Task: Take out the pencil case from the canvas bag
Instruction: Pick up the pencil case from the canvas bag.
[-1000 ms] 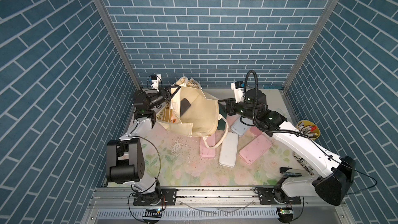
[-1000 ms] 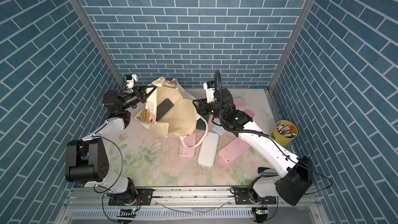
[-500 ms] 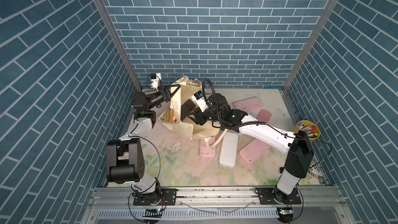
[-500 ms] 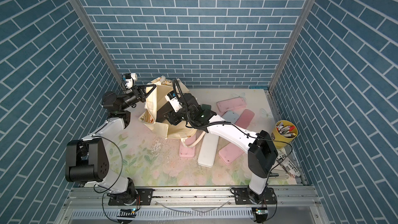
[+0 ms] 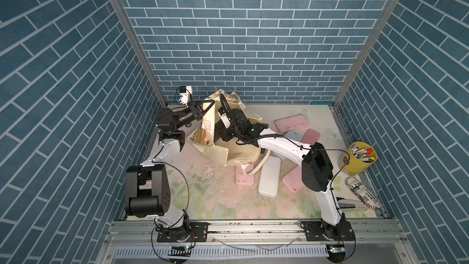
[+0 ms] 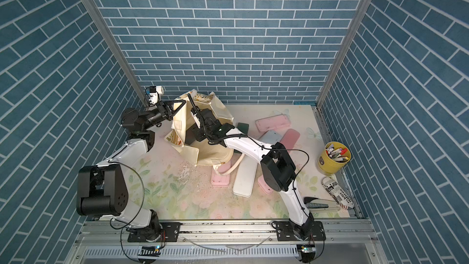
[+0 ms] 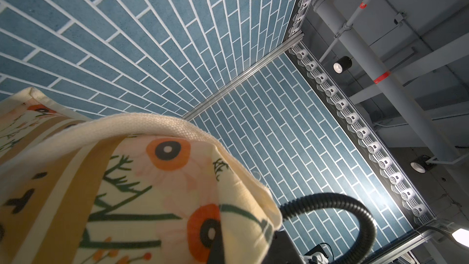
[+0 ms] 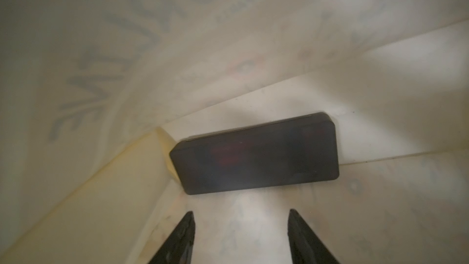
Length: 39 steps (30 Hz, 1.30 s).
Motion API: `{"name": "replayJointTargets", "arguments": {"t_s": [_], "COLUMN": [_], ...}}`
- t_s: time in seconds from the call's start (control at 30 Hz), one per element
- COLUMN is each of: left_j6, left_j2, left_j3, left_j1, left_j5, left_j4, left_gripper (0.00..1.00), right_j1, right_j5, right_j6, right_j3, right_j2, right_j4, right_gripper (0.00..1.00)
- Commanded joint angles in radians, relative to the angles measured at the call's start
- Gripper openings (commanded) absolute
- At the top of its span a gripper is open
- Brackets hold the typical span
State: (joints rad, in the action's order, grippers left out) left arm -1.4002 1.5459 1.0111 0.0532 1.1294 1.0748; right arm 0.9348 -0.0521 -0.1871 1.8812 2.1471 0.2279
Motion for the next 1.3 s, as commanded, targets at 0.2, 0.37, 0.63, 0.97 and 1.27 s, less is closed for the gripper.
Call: {"name": "replayJointTargets", "arguments": {"t_s": [0.2,0.37,0.63,0.97,1.27], "left_j6": [-0.034,-0.052,-0.049,-0.05,-0.054], "left_j2": [-0.055,-0.049,-0.033,-0.036,-0.026], "left_j3": [0.027,0.029,0.028,0.027,0.026], "left_j1": [-0.022,-0.039,-0.074,-0.087,-0.092], "left_j5": [0.001,0.006,0.012,0.012,0.008], "left_j4": [0.177,0.218,0.226,0.236,0.242], "left_gripper": [0.03,0.04,0.04,0.04,0.04], "right_j1": [-0.045,-0.047,-0.048,-0.056,-0.081], "right_j5": [-0.193,-0.199,-0.224,-0.172,-0.106], "right_j6": [-0.364,-0.57,-0.797,-0.948,-1.037], "right_j3": [0.101,0.147,0.17,0.038,0.034], "right_j2": [0.116,0.172,0.22,0.173,0.189], "right_j4": [-0.018,0.011,0.004,-0.175,-0.291], "right_gripper": [0.58,0.61,0.63,0.69,0.68]}}
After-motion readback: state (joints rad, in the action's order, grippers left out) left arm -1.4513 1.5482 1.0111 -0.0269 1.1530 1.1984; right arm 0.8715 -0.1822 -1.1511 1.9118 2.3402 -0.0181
